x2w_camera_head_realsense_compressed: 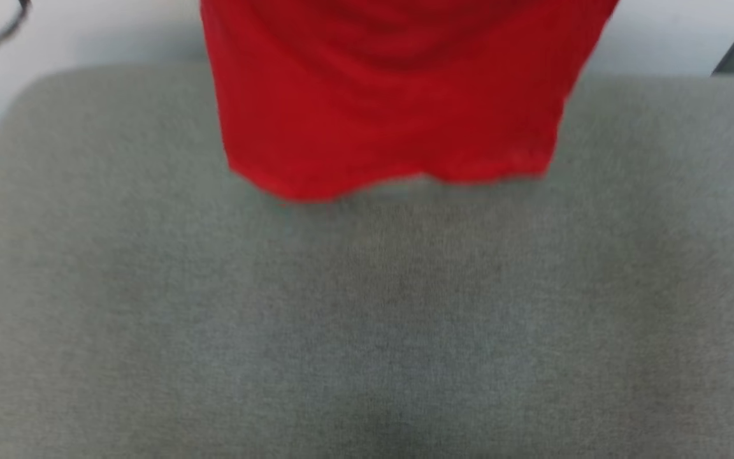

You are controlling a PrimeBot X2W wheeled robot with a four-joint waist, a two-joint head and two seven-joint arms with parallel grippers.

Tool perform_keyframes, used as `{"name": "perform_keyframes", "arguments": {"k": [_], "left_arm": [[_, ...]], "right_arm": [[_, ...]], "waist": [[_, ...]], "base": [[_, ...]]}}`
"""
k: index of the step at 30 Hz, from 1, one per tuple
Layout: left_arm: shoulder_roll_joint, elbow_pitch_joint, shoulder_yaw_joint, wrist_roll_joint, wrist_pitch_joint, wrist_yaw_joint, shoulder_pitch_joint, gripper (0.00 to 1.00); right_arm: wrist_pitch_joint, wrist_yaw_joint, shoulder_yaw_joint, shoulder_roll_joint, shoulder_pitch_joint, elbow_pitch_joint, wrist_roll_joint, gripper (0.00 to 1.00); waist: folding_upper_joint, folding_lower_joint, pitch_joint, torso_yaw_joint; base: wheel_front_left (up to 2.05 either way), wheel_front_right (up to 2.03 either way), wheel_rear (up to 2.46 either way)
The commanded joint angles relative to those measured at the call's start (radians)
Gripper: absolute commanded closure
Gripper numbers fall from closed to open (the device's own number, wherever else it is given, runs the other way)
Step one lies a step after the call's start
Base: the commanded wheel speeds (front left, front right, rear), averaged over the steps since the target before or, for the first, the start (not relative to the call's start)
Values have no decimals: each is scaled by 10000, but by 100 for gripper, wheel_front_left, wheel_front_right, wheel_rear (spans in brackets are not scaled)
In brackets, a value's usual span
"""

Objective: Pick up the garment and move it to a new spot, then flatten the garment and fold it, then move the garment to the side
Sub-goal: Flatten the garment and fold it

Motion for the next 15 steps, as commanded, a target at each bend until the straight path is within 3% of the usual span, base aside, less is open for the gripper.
{"name": "perform_keyframes", "arguments": {"k": [1,8,11,15], "left_arm": [[-93,127,-3,152,-256,93,-299,100],[-436,601,-4,981,-2605,666,-1822,100],[-520,670,207,1130,-3342,816,-2251,100],[-575,631,420,1243,-3534,613,-2139,100]], "right_arm": [[-382,-11,115,21,-330,205,-240,100],[-2798,-13,372,-136,-1979,1240,-1880,100],[-3084,-13,158,-188,-2403,1426,-2797,100],[-3127,-13,-56,-169,-2352,1150,-3725,100]], "waist": [[-1,0,1401,-130],[-1,0,2953,-88],[-1,0,3473,-6],[-1,0,3975,149]], "base": [[0,0,0],[0,0,0],[0,0,0],[0,0,0]]}}
